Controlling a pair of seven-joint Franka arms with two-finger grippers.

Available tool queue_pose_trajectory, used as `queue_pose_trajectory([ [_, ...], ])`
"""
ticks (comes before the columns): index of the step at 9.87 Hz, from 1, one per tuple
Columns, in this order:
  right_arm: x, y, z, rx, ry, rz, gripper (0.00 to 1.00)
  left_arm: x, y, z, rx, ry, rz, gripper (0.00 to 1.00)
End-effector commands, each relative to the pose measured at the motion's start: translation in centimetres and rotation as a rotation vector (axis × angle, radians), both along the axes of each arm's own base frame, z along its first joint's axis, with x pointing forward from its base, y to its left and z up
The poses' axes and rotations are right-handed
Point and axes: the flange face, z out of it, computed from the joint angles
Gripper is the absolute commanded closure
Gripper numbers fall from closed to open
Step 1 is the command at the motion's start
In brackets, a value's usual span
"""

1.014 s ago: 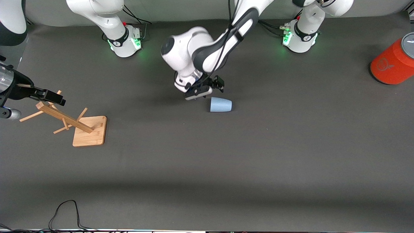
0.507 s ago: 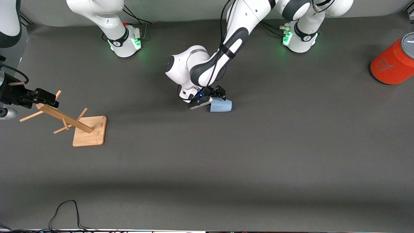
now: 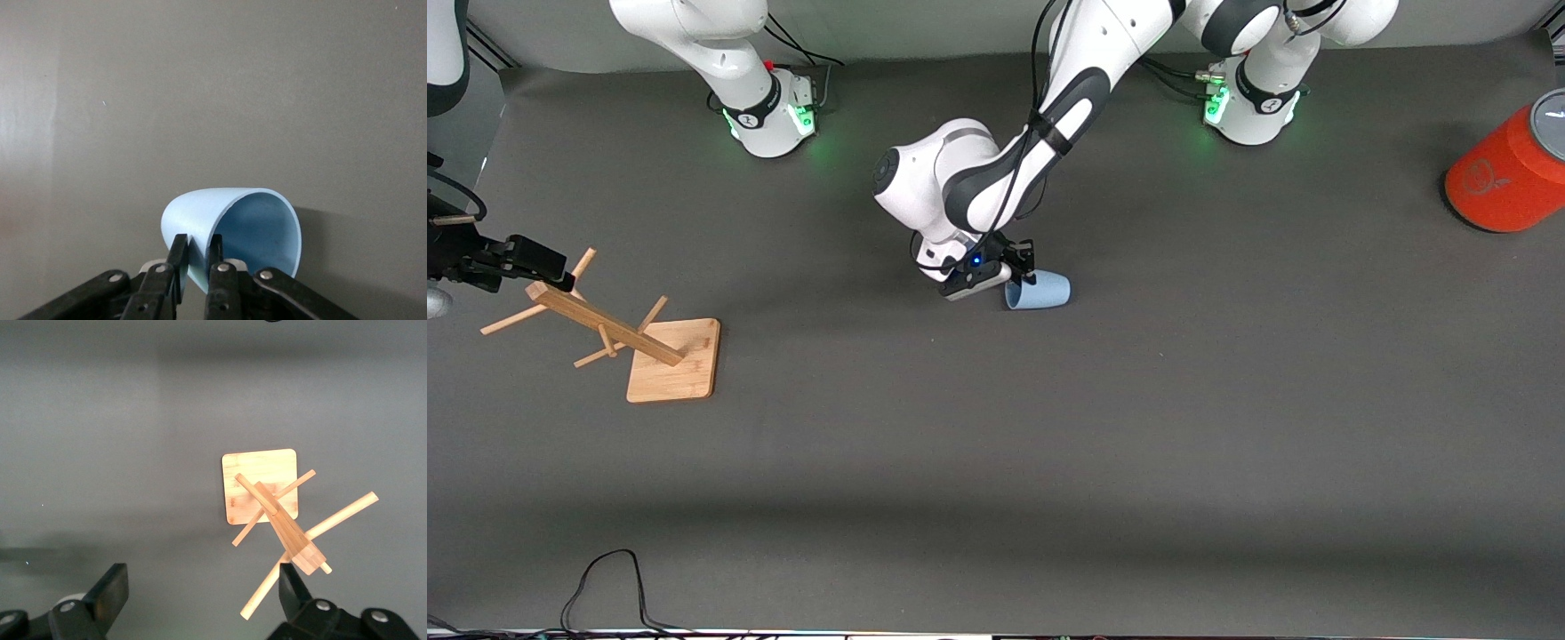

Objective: Rotate and upright cup with both arms
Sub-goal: 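Grasp the lying blue cup with the left gripper, then rotate the cup upright with the left gripper and set it down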

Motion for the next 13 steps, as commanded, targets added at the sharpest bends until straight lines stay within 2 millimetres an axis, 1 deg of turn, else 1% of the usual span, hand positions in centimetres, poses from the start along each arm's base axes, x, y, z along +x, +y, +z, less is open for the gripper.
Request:
queue_pose_trajectory([
  [1,-0.8,0.2,0.3,0.003,-0.007,0.019,0.0,1.2,0.9,2.3,0.0,-0.002,0.027,1.0],
  [2,-0.7,0.3,0.2,0.003,-0.005,0.02,0.0,2.3,1.7,5.2,-0.054,0.013,0.057,1.0],
  [3,-0.6,0.7,0.1,0.005,-0.004,0.028,0.0,3.2,2.2,7.5,-0.124,0.051,0.072,1.0],
  [4,-0.6,1.1,0.0,0.005,-0.002,0.034,0.0,5.6,4.2,9.5,-0.175,0.075,0.11,1.0],
  [5,-0.6,1.1,0.1,0.005,-0.005,0.034,0.0,6.0,4.9,10.6,-0.244,0.074,0.119,1.0],
  [6,-0.6,1.0,0.1,0.009,-0.004,0.032,0.0,5.7,6.7,10.6,-0.304,0.051,0.114,1.0],
  [8,-0.3,0.9,0.0,0.011,-0.004,0.028,0.0,4.8,11.1,10.7,-0.463,0.029,0.134,1.0],
  [10,-0.2,1.0,0.0,0.009,-0.004,0.031,0.0,6.2,15.2,11.1,-0.601,0.105,0.202,1.0],
  [11,-0.2,1.0,0.1,0.011,-0.006,0.031,0.0,7.0,17.6,10.9,-0.672,0.138,0.229,1.0],
  [12,-0.3,1.1,0.2,0.009,-0.007,0.031,0.0,6.4,19.2,10.7,-0.732,0.157,0.249,1.0],
  [13,-0.4,1.1,0.3,0.011,-0.007,0.032,0.0,5.6,19.5,9.9,-0.755,0.135,0.261,1.0],
])
